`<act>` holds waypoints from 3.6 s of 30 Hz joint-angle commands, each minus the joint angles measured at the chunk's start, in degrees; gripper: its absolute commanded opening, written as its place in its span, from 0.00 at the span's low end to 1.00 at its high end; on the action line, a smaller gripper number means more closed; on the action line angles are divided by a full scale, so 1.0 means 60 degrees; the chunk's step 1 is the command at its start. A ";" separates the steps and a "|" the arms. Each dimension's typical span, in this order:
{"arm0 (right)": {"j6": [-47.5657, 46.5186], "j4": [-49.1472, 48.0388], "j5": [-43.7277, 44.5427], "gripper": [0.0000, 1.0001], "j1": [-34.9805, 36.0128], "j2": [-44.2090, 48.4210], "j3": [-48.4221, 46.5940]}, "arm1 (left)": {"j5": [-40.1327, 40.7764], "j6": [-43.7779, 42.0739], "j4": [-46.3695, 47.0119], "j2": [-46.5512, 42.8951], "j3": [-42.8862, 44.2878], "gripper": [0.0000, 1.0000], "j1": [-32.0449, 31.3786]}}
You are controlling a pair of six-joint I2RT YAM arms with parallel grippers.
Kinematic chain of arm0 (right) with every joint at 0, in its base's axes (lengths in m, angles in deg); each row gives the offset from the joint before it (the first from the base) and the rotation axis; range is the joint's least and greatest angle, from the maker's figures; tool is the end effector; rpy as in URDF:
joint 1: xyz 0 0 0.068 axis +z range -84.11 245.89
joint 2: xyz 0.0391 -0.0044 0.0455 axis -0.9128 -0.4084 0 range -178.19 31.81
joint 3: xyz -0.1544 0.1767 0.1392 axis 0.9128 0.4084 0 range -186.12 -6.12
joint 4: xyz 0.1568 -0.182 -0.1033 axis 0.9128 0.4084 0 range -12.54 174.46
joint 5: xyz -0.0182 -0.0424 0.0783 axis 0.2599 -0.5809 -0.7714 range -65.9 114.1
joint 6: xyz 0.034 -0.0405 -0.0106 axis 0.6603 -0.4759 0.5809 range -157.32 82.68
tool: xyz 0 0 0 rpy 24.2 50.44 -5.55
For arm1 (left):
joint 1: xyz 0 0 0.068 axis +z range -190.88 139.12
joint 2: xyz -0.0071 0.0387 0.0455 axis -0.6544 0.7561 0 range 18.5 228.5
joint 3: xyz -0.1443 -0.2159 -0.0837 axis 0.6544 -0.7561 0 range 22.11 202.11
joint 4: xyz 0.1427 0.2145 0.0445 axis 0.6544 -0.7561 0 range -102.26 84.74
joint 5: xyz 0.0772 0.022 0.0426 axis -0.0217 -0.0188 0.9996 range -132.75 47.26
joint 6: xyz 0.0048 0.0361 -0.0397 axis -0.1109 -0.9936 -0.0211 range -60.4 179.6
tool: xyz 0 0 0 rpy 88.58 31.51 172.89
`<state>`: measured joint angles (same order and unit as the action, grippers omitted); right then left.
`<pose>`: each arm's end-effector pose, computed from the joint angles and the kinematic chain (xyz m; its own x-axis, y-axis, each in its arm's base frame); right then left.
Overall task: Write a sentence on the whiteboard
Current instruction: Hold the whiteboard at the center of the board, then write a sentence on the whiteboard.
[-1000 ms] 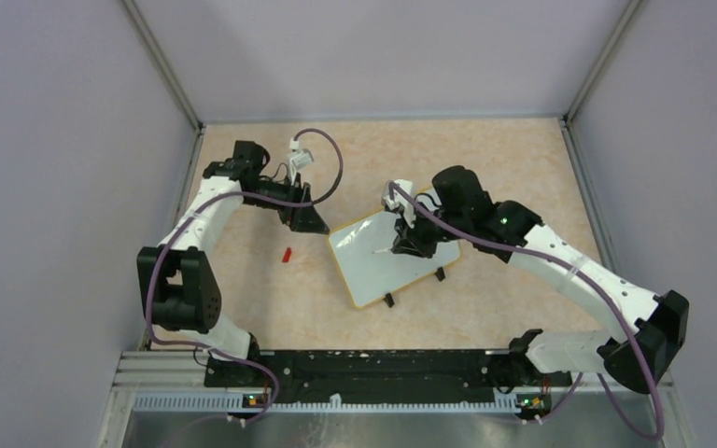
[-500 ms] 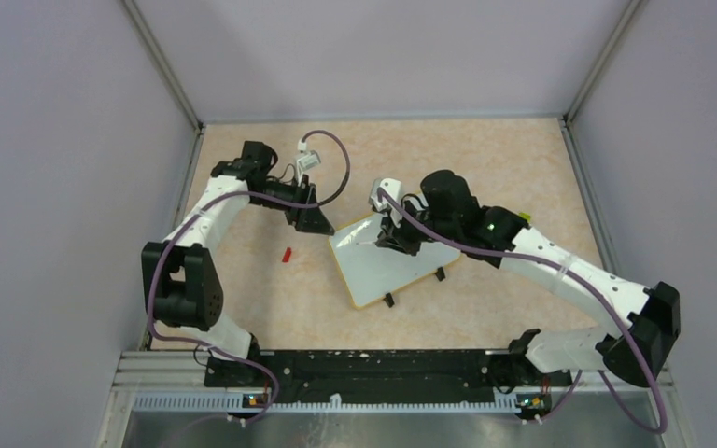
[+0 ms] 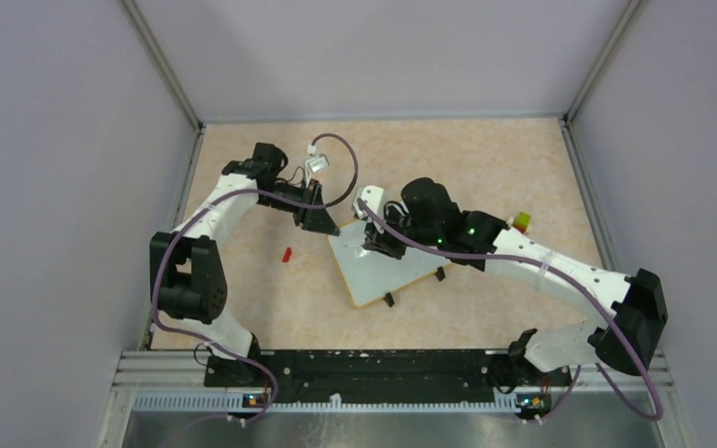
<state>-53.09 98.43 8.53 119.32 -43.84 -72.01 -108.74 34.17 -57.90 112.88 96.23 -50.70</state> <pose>0.1707 0.2460 0.3315 -0.0455 -0.5006 -0.8645 -0.9595 0.2626 -0.1016 0.3067 -0.0861 0.2637 -0.7071 0.2997 -0.6404 0.7061 0.2506 -0.6623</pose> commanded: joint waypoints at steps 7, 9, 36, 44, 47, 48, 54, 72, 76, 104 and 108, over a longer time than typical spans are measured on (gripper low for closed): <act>0.0314 -0.0606 0.0474 0.00 0.0250 -0.0160 -0.0310 | -0.0399 -0.0022 0.0222 -0.0167 0.0258 0.21 -0.0018; 0.0321 -0.0623 0.0529 0.00 0.0264 -0.0202 -0.0340 | -0.0437 -0.0002 0.0226 -0.0176 0.0283 0.17 -0.0018; 0.0577 -0.0506 0.0515 0.00 0.0489 -0.0562 -0.0946 | -0.0135 0.0422 0.0455 -0.0396 0.0196 0.00 -0.0064; 0.0581 -0.0374 0.0457 0.00 0.0488 -0.0530 -0.1051 | 0.0513 0.0723 0.0215 -0.0561 0.0505 0.00 -0.0087; 0.0585 -0.0304 0.0381 0.00 0.0413 -0.0569 -0.1142 | 0.0473 0.0815 -0.0002 -0.0565 0.0658 0.00 -0.0105; 0.0591 -0.0310 0.0350 0.00 0.0479 -0.0562 -0.1154 | 0.0387 0.0824 -0.0006 -0.0564 0.0643 0.00 -0.0117; 0.0621 -0.0324 0.0344 0.00 0.0487 -0.0484 -0.1032 | 0.0250 0.0817 0.0204 -0.0694 0.0456 0.16 -0.0164; 0.0550 -0.0522 0.0569 0.00 0.0498 -0.0659 -0.1002 | 0.0376 0.0615 0.0097 -0.0918 0.0420 0.30 -0.0150; 0.0471 -0.0473 0.0621 0.00 0.0496 -0.0637 -0.1001 | 0.0431 0.0552 0.0048 -0.0811 0.0413 0.32 -0.0150; 0.0327 -0.0761 0.1088 0.00 0.0492 -0.0929 -0.0864 | 0.0423 0.0474 -0.0059 -0.0329 0.0468 0.04 -0.0238; 0.0328 -0.0634 0.1130 0.00 0.0493 -0.1093 -0.1015 | 0.0425 0.0467 -0.0056 -0.0321 0.0467 0.01 -0.0251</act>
<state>-50.80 96.35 14.45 121.66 -49.29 -75.98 -105.11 37.45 -58.03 110.92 97.96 -51.88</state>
